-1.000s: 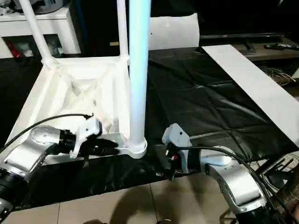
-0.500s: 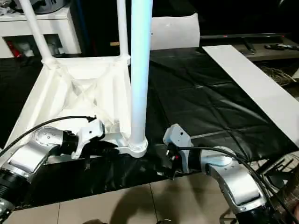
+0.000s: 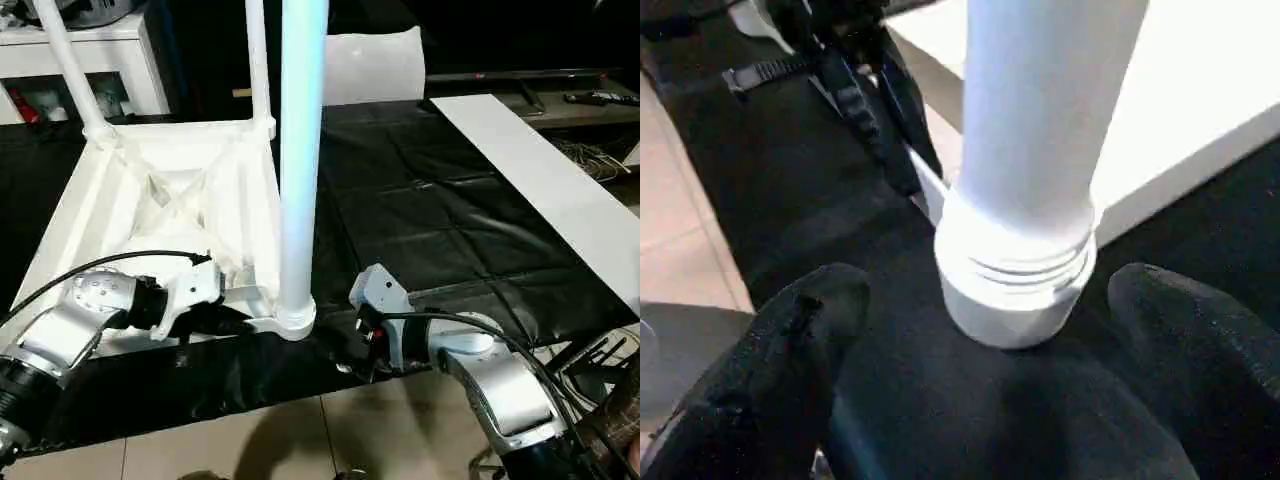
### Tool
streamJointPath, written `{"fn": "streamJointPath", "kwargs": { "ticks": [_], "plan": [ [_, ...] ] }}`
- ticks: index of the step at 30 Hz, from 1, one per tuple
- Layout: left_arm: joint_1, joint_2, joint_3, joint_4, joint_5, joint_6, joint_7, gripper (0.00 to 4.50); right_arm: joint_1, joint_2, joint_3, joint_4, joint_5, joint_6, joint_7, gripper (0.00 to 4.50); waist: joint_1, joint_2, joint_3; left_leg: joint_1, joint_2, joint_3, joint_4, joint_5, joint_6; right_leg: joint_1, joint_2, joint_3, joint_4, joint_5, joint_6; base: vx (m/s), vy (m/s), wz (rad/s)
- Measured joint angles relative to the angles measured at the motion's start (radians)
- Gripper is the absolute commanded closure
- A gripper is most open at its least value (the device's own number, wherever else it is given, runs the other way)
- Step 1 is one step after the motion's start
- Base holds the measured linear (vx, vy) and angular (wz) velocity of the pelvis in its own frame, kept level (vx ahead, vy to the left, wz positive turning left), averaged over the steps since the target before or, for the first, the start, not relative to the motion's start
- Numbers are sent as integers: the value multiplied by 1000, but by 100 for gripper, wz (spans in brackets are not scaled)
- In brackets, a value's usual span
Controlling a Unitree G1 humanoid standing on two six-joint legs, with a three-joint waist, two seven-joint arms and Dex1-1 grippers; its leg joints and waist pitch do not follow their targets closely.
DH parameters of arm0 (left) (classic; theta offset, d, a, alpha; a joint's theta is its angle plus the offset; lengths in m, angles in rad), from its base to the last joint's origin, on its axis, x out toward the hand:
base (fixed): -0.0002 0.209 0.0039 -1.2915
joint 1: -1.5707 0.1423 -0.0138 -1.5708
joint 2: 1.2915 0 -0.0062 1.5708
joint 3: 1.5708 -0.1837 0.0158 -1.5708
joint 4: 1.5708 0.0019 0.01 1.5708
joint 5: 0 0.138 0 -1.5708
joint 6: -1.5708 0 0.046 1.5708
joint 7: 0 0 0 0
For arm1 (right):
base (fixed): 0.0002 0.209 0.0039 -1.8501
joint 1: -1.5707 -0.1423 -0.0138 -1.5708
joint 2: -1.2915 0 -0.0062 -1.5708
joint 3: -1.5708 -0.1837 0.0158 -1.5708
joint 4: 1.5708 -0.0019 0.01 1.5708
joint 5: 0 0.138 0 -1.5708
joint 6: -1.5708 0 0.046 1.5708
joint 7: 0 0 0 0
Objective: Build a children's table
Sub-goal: Rotate leg to tighten
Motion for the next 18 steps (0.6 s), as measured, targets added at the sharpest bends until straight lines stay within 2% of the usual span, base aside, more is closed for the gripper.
{"fn": "streamJointPath", "kwargs": {
  "ticks": [5, 6, 9, 10, 15, 16, 18],
  "plan": [
    [-23, -2, -11, 58, -1, -83, -65, 446, -50, 19, -1, 55, 23, -43, 61, 0, 17, -2, 0, -1, 0, 0, 0, 0, 0, 0, -1, 0, 0, 0, 0, 0, 0, 0],
    [-26, -3, -13, 62, -1, -94, -75, 450, -52, 19, -1, 61, 24, -54, 67, 30, 20, -2, 0, -1, 0, 0, 0, 0, 0, 1, -1, 0, 0, 0, 0, 0, 0, 0],
    [-42, -10, -28, 82, 0, -131, -110, 450, -65, 24, 0, 100, 36, -72, 107, 38, 32, -2, 0, -2, 0, 1, 1, 0, 0, 0, -2, 0, 0, 0, 0, 0, 0, 0],
    [-50, -14, -35, 93, 2, -147, -125, 450, -74, 27, 0, 119, 41, -75, 123, 69, 37, -2, 0, -2, 0, 1, 1, 0, 0, 0, -2, 0, 0, 1, -1, 0, 0, 0],
    [-90, -32, -58, 152, 17, -218, -176, 450, -132, 29, 7, 191, 49, -104, 207, 84, 47, -2, 0, -2, 0, 2, 1, 0, 0, 0, -3, -1, 0, 3, -5, 0, 0, 0],
    [-102, -38, -63, 167, 21, -230, -187, 450, -145, 30, 16, 214, 54, -105, 236, 104, 48, -2, 0, -2, 0, 2, 2, 0, 0, 1, -3, -1, 0, 3, -5, 0, 0, 0],
    [-109, -46, -69, 176, 22, -243, -197, 450, -149, 32, 26, 228, 58, -106, 265, 111, 50, -3, 0, -2, 0, 2, 2, 0, 1, 0, -3, -1, 0, 3, -5, 0, 0, 0]
  ]
}}
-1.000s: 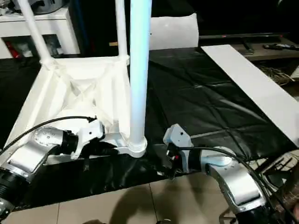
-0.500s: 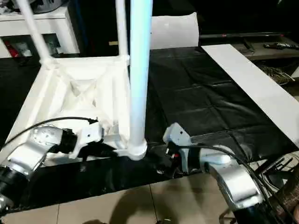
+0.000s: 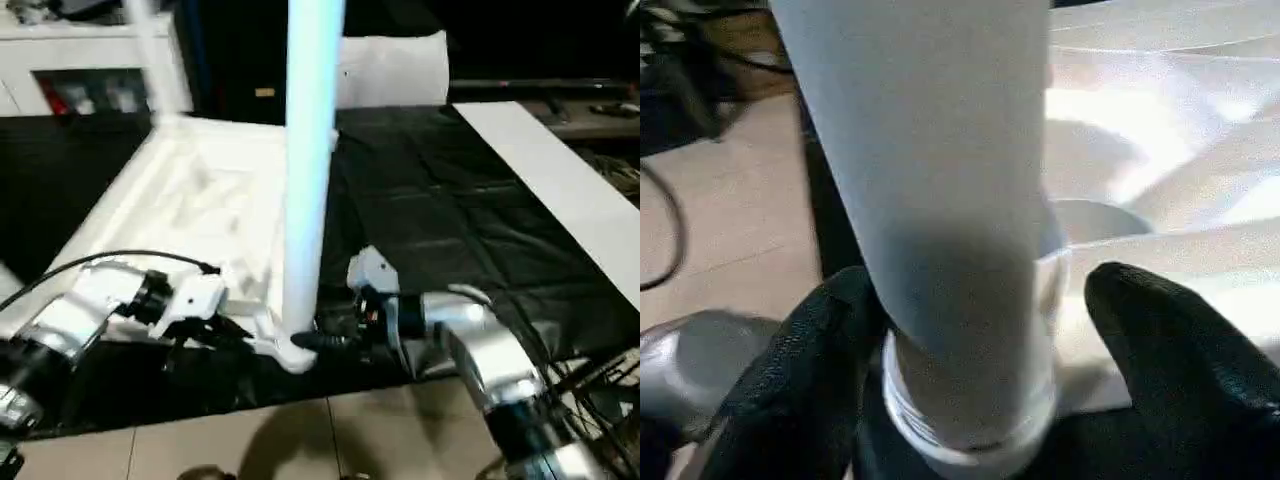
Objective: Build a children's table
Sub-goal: Rotate leg to tighten
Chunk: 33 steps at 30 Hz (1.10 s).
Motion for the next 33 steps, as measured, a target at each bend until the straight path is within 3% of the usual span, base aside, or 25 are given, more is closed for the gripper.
{"fn": "streamJointPath", "kwargs": {
  "ticks": [12, 24, 28, 33],
  "plan": [
    [-49, -25, -23, 61, 18, -52, -47, 450, -49, 5, 33, 60, 34, 35, 125, 215, 1, -2, 0, -1, 1, 0, 0, 0, 0, -2, 0, 0, 0, 1, -1, 0, 0, 0],
    [-47, -28, -2, 70, 14, 13, -29, 450, -23, 38, 6, 47, 36, 58, 72, 238, -1, -3, 0, 2, 1, 1, 0, 0, 0, -1, 0, 0, 3, -2, 3, 0, 0, 0],
    [32, -14, 52, -39, 14, 139, 62, 450, 57, 101, -37, -16, 26, 49, -81, 239, -15, -2, 0, 6, 1, 1, 0, 1, -1, 0, 1, 1, 6, -2, 4, 0, 0, 0],
    [106, -40, 102, -177, 16, 326, 209, 450, 73, 185, -78, -23, -20, 55, -274, 243, -71, -1, 0, 6, 0, 1, 0, 1, -2, -1, 1, 1, 6, -2, 3, 0, 0, 0]
  ]
}}
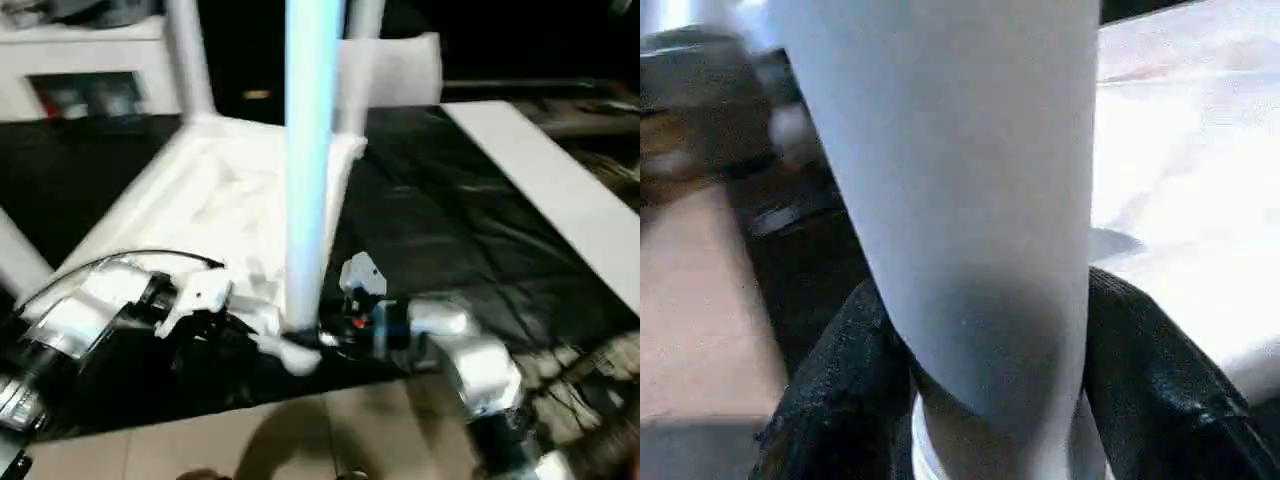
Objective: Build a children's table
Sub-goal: Rotate leg to tighten
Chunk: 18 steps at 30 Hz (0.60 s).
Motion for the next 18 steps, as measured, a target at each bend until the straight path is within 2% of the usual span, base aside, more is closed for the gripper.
{"fn": "streamJointPath", "kwargs": {
  "ticks": [4, 8, 10, 13, 15, 18],
  "plan": [
    [31, -70, 40, -82, 21, 161, 165, 450, -24, 89, -44, 29, -46, 17, -203, 245, -32, 0, 0, 0, 0, -4, 0, 0, 0, -2, 2, -1, -3, 0, 0, 0, 0, 0],
    [7, -178, 63, -82, 66, 266, 335, 450, -93, 179, -83, 94, -103, 38, -419, 245, -47, 1, 0, 0, -1, -4, 0, 0, 0, -4, 2, -1, -4, 0, 0, 0, 0, 0],
    [-8, -215, 62, -73, 81, 295, 398, 450, -116, 207, -98, 116, -122, 44, -494, 245, -46, 2, -1, 0, -1, -5, -1, 0, 0, -4, 2, -1, -6, 0, 0, 0, 0, 0],
    [-21, -224, 56, -67, 90, 299, 423, 450, -132, 225, -104, 121, -140, 58, -531, 245, -43, 2, -1, -1, -2, -5, -2, -1, 0, -4, 2, -1, -6, 2, -3, 0, 0, 0],
    [-28, -223, 50, -65, 95, 299, 422, 450, -132, 227, -106, 120, -143, 55, -536, 190, -39, 2, -1, -2, -2, -5, -4, -2, -1, -4, 3, 0, -7, 2, -3, 0, 0, 0],
    [-29, -216, 43, -65, 97, 287, 417, 450, -124, 233, -106, 117, -141, 45, -539, 167, -37, 3, 0, -4, -1, -5, -6, -2, -1, -4, 4, -1, -7, 2, -3, 0, 0, 0]
  ]
}}
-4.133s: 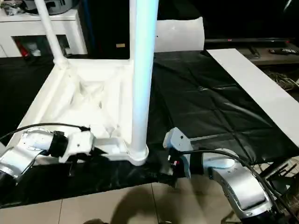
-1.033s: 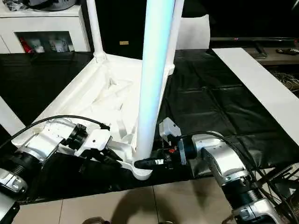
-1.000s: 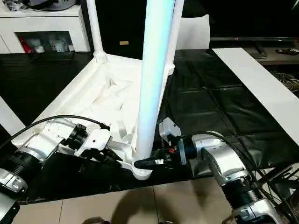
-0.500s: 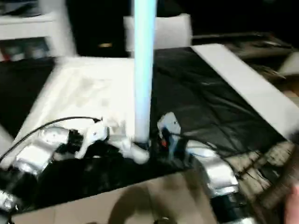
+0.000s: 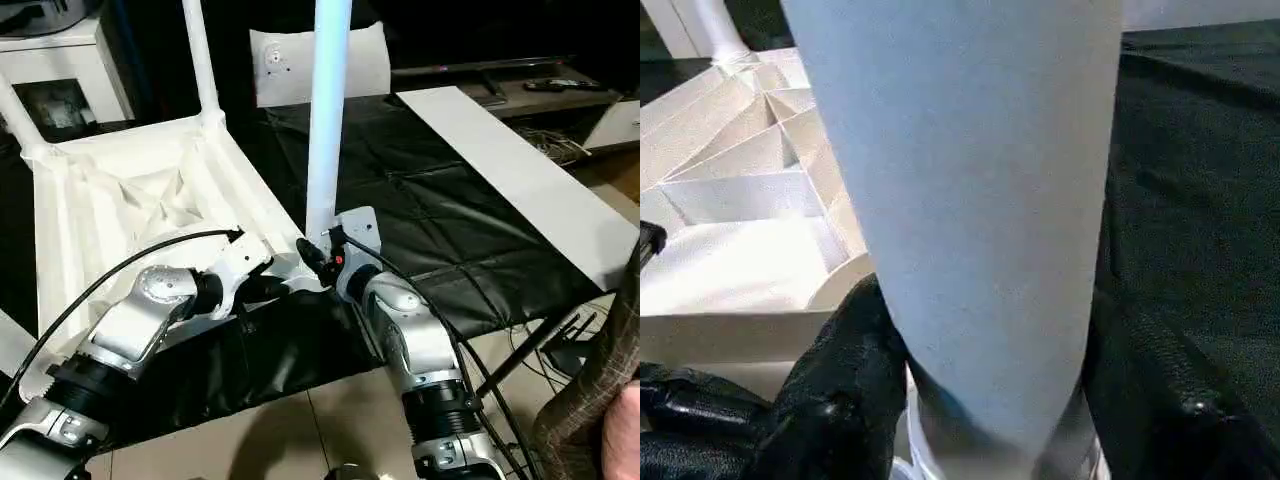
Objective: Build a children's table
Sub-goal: Rotate leg to tighten
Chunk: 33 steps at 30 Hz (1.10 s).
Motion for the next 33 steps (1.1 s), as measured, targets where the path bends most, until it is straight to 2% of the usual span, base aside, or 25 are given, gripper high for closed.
{"fn": "streamJointPath", "kwargs": {
  "ticks": [1, 5, 10, 14, 16, 22, 26, 27, 29, 31, 33],
  "plan": [
    [0, 8, -3, 0, 1, -8, -8, 450, 10, 0, 0, -6, 2, -9, 7, 167, 1, 0, 0, 0, 0, 0, 0, 0, 0, 0, 0, 0, 0, 0, 0, 0, 0, 0],
    [1, 41, -14, 4, 2, -59, -50, 450, 48, -17, 7, -16, 7, -48, 56, 121, 4, 2, 1, 0, 0, 0, 0, 0, 0, -2, 0, 0, -1, 0, -1, 0, 0, 0],
    [13, 107, -23, 27, -18, -177, -158, 450, 119, -112, 29, -81, 46, -87, 207, 79, 18, 2, 2, 1, 0, 0, -1, 0, 0, -2, 0, 0, -1, 0, 0, 0, 0, 0],
    [12, 169, -29, 71, -40, -286, -262, 450, 135, -221, 38, -112, 74, -119, 369, 43, 30, 2, 2, 3, 0, 0, -1, 0, 0, -1, 0, 0, -1, 0, 0, 0, 0, 0],
    [10, 183, -29, 86, -55, -319, -315, 450, 135, -256, 43, -113, 84, -120, 444, 21, 42, 2, 2, 3, 0, 0, -1, 0, 0, 0, 0, 0, -1, 0, 0, 0, 0, 0],
    [-24, 241, -66, 145, -78, -415, -495, 450, 113, -359, 106, -109, 126, -119, 688, 21, 65, 1, 2, 2, 0, 1, -1, 0, 0, -1, -1, 0, -2, 0, 0, 0, 0, 0],
    [-49, 250, -84, 180, -76, -466, -563, 450, 66, -375, 119, -78, 149, -126, 792, 21, 80, -1, 2, 2, 0, 1, 0, 0, 0, 0, -2, 0, -1, 0, 0, 0, 0, 0],
    [-56, 249, -93, 186, -76, -475, -575, 450, 62, -378, 121, -71, 150, -129, 812, 37, 85, -1, 2, 2, 0, 2, 0, 0, 0, 0, -2, 0, -1, 0, 0, 0, 0, 0],
    [-66, 250, -106, 193, -74, -491, -599, 450, 55, -384, 123, -47, 152, -131, 850, 37, 96, -4, 2, 2, 0, 2, 0, 0, 0, 0, -2, 0, -1, 0, 0, 0, 0, 0],
    [-78, 251, -117, 214, -69, -521, -626, 450, 33, -389, 133, -18, 159, -130, 885, 65, 101, -4, 2, 2, 0, 3, 0, 0, 0, 0, -2, 0, -1, 1, -2, 0, 0, 0],
    [-96, 252, -129, 228, -59, -539, -643, 450, 16, -390, 140, -3, 161, -130, 907, 71, 104, -5, 2, 3, 0, 3, 0, 0, 0, 0, -2, 0, -1, 2, -3, 0, 0, 0]
  ]
}}
